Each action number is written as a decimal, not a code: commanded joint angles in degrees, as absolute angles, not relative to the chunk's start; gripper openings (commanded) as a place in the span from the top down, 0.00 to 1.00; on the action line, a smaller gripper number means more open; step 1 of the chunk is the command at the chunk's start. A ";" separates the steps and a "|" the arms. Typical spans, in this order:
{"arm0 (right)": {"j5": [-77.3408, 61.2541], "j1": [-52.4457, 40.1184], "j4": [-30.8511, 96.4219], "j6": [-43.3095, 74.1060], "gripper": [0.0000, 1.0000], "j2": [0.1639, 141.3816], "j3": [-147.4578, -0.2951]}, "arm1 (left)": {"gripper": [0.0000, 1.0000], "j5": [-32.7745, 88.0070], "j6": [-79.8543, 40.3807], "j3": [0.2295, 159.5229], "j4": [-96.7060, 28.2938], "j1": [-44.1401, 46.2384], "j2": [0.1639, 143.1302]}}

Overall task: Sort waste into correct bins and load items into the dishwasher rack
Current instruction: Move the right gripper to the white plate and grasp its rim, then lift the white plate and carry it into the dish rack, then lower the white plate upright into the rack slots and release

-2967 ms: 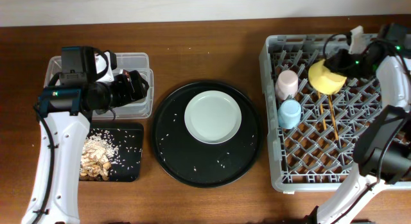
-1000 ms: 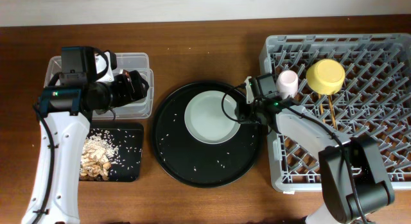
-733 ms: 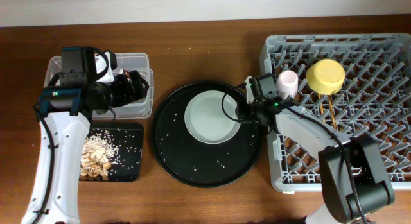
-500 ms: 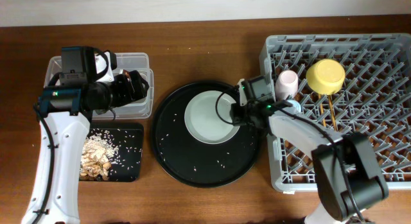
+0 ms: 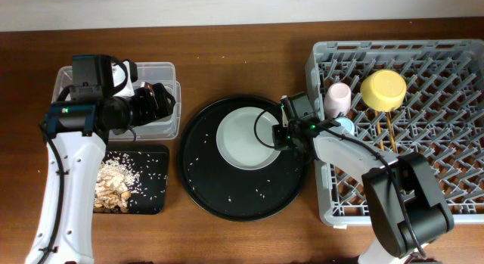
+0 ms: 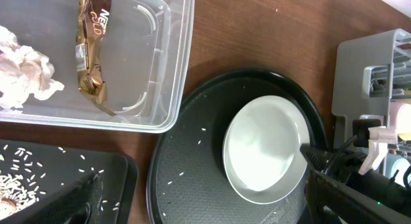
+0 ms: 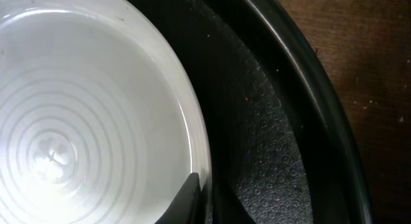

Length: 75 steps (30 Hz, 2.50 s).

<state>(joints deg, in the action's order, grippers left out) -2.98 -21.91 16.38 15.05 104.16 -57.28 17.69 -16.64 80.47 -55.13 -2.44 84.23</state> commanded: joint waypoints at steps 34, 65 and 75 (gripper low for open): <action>17.17 -22.00 50.54 -3.66 0.96 83.72 -83.66 | 0.01 17.56 -16.16 80.18 -55.20 -2.63 84.51; 46.37 -2.26 62.63 -26.04 0.96 94.17 -88.29 | 0.01 17.56 -16.19 80.18 -55.20 -2.63 84.51; 39.24 -4.38 62.57 -26.13 0.95 97.78 -88.29 | 0.01 17.54 -16.16 80.18 -55.20 -2.63 84.51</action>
<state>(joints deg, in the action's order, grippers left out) 41.01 -4.14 62.61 -26.96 97.73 -87.22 17.69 -16.64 80.47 -55.13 -2.44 84.23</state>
